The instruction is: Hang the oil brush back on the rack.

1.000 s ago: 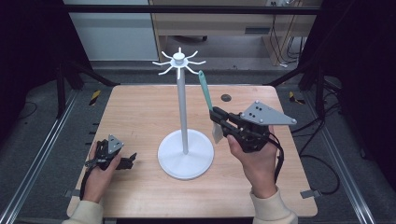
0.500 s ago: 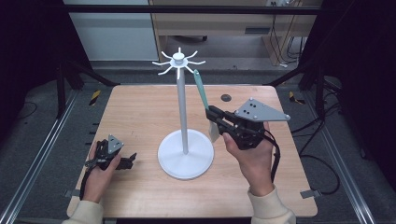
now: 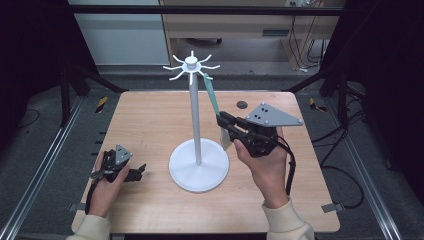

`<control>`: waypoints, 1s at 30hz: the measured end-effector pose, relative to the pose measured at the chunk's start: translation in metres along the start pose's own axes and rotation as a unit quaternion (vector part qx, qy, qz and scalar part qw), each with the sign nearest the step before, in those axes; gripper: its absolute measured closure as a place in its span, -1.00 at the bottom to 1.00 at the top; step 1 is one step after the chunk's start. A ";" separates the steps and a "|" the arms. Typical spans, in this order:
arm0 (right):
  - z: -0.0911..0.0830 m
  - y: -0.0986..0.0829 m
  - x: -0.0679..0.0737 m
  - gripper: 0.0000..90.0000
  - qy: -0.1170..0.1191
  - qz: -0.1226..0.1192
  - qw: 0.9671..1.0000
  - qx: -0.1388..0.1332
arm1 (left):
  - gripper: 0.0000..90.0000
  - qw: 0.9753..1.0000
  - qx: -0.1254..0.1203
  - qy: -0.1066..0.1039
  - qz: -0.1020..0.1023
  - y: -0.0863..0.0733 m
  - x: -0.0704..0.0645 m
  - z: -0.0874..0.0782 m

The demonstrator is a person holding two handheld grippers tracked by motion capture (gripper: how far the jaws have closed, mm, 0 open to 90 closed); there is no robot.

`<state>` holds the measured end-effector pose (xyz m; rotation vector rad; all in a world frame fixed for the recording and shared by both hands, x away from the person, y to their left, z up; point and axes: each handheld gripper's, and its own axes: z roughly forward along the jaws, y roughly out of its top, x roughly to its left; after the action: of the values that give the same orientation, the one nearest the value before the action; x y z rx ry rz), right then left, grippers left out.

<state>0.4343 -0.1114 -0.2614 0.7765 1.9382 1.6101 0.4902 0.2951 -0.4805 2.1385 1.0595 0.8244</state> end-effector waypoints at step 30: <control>0.003 -0.003 -0.002 0.77 -0.011 0.007 1.000 -0.004 | -0.93 1.000 0.001 0.000 0.000 0.000 0.000 0.000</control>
<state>0.4375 -0.1107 -0.2652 0.8033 1.9147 1.6109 0.4901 0.2956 -0.4805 2.1386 1.0615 0.8244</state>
